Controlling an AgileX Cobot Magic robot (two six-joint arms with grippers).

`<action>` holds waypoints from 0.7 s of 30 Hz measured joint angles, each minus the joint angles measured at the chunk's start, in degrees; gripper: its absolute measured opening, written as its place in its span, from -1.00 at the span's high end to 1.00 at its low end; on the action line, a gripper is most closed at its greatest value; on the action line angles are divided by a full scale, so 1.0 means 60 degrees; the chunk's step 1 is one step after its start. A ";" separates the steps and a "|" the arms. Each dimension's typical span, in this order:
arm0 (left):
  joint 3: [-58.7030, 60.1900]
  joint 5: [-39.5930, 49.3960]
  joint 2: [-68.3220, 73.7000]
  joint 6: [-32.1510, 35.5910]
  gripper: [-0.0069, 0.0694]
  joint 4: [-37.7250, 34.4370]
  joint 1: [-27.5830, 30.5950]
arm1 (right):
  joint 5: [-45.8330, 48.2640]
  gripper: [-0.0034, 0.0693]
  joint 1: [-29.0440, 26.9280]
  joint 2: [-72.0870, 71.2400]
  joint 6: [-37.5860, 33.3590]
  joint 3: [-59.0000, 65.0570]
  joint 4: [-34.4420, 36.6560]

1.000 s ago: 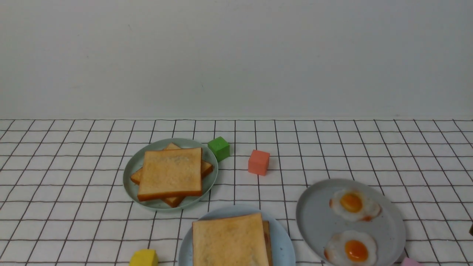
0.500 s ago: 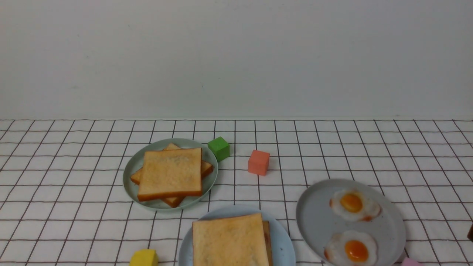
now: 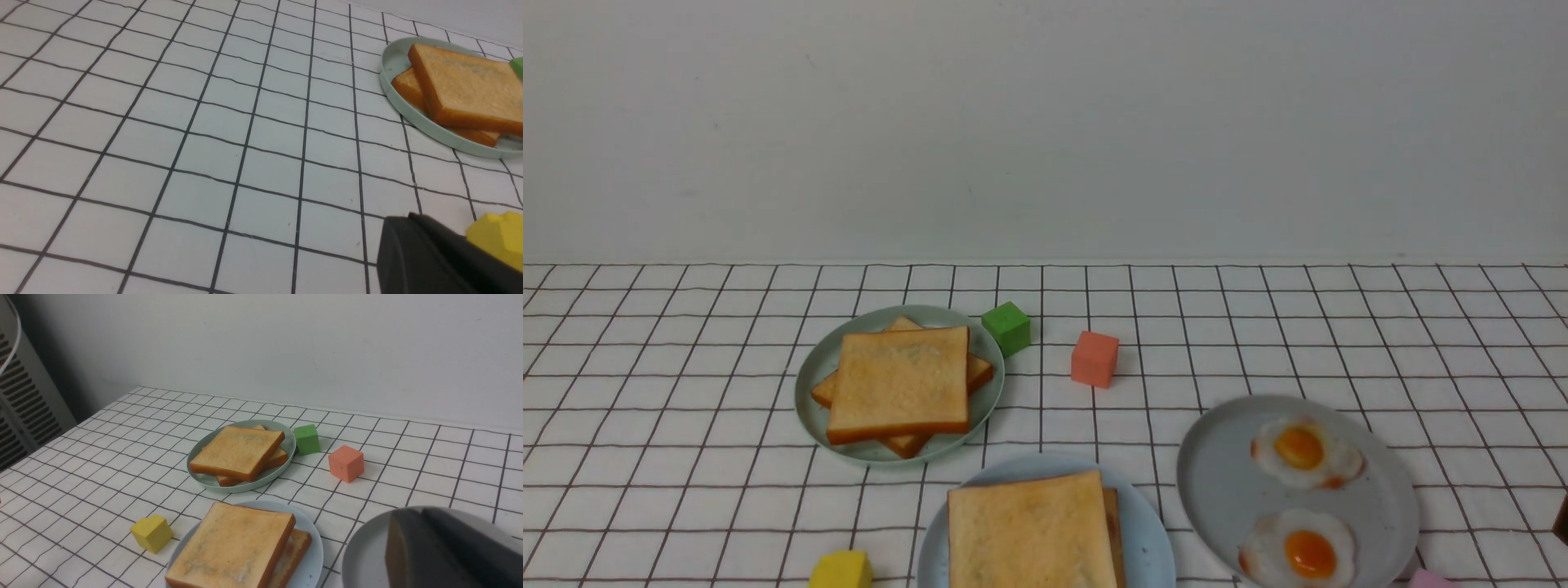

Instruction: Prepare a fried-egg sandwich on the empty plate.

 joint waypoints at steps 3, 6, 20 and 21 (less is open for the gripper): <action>0.0000 0.0000 0.0000 0.0000 0.84 0.0007 0.0000 | 0.0000 0.75 0.0000 0.0000 0.0000 0.0000 0.0000; 0.0000 0.0000 0.0000 0.0000 0.84 0.0007 0.0000 | 0.0000 0.74 0.0000 0.0000 0.0000 0.0000 -0.0027; 0.0000 0.0000 0.0000 0.0000 0.82 0.0007 0.0000 | 0.0726 0.70 -0.2645 -0.1252 0.0000 0.0891 -0.1278; 0.0000 0.0000 0.0000 0.0000 0.82 0.0007 0.0000 | 0.0726 0.69 -0.3018 -0.1589 0.0021 0.1353 -0.1363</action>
